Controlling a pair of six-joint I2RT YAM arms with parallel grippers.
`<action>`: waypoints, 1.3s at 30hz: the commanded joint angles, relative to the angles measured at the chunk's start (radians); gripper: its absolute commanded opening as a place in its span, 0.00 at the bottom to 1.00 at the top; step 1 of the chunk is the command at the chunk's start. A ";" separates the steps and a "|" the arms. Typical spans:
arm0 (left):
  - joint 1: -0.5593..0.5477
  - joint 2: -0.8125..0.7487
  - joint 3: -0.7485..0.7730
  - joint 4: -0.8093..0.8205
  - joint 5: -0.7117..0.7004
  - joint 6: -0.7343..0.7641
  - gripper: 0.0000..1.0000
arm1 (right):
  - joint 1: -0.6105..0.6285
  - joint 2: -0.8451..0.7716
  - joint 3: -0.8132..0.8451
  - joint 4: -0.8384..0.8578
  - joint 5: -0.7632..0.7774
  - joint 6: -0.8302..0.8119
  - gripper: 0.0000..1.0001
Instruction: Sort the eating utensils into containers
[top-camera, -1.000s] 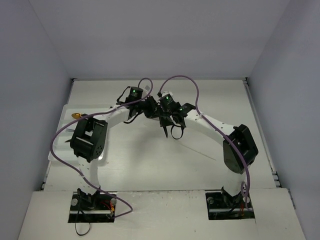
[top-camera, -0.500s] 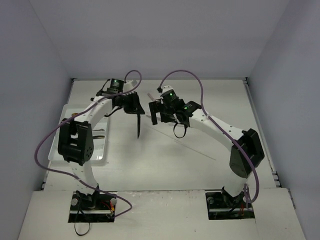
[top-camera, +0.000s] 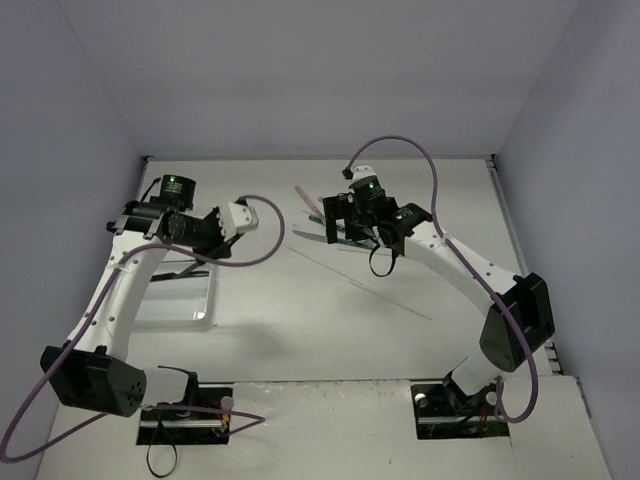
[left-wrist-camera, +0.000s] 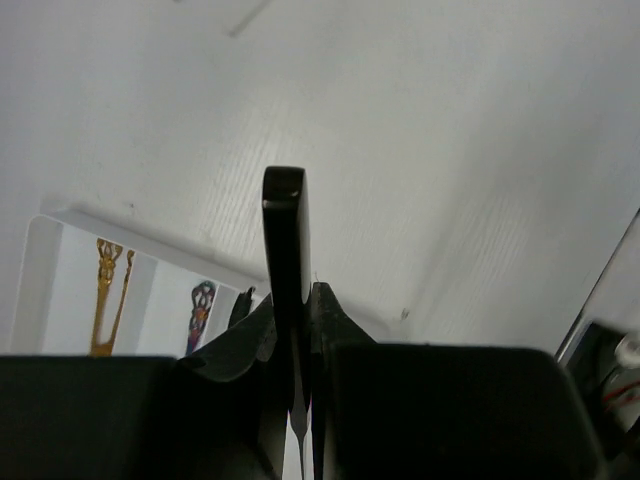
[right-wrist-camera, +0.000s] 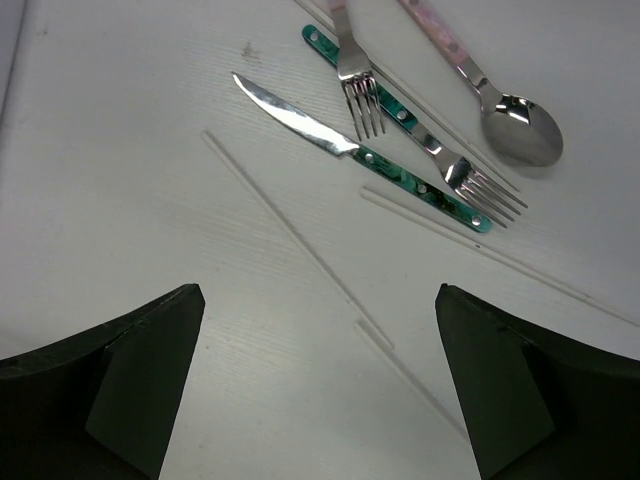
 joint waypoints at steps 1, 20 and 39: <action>0.032 -0.023 -0.084 -0.179 -0.074 0.540 0.00 | -0.011 0.000 -0.007 0.030 0.017 0.004 0.99; 0.228 0.292 -0.051 -0.180 -0.241 0.838 0.00 | -0.011 -0.005 -0.018 0.030 0.014 0.026 0.98; 0.282 0.482 -0.014 -0.127 -0.337 0.776 0.09 | -0.012 -0.013 -0.041 0.014 0.027 0.024 0.97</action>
